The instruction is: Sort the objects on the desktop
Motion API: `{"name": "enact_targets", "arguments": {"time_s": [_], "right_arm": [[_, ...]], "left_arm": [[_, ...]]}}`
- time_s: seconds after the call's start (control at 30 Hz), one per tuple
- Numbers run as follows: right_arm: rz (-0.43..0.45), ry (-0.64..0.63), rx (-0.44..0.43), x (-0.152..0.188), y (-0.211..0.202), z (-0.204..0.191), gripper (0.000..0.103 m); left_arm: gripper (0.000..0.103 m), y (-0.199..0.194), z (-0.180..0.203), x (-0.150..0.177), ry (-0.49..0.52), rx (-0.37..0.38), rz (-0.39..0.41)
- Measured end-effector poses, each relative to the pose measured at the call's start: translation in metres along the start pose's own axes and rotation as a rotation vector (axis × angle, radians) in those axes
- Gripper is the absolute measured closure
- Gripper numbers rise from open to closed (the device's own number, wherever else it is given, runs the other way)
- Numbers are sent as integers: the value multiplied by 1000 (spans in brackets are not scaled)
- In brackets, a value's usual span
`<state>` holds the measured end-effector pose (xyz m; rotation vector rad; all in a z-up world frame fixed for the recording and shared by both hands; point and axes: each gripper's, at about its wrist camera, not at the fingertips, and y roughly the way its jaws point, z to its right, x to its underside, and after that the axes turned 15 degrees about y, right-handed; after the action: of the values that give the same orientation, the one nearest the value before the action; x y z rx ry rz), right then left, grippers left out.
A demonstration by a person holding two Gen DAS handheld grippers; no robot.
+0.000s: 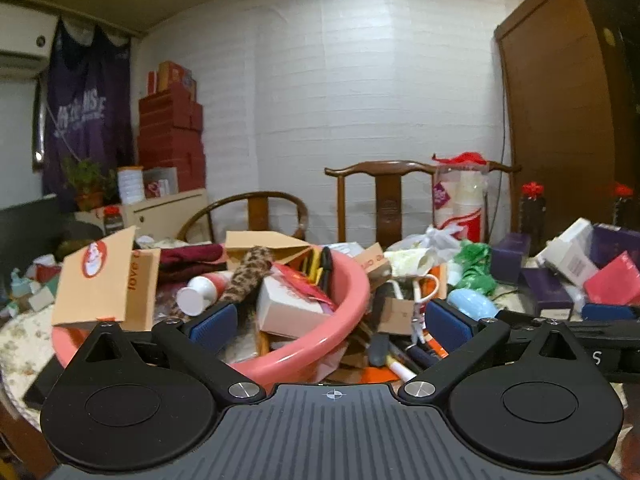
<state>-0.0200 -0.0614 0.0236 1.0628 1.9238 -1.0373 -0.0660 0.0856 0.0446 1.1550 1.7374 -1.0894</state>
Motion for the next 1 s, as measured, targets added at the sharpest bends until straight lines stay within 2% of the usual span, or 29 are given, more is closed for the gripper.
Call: {"name": "enact_targets", "arguments": {"time_s": [0.2,0.37,0.53,0.77,1.0], "right_arm": [[13,-11,-23,0,-4,-10,1],[37,-48,-79,-3,-5,-37,1],[55,-82,-137,-1,-3,-64,1],[45,-158,-162,5,-1,-92,1],[3,-202,-187,17,-8,-103,1]], "left_arm": [[0,-2,-18,-1,-26,-39,-14],[0,-7,-45,0,-52,-116,-22],[0,-7,-68,6,-66,-158,-48],[0,-6,-86,18,-87,-169,-143],[0,-14,-88,34,-61,-152,-223]]}}
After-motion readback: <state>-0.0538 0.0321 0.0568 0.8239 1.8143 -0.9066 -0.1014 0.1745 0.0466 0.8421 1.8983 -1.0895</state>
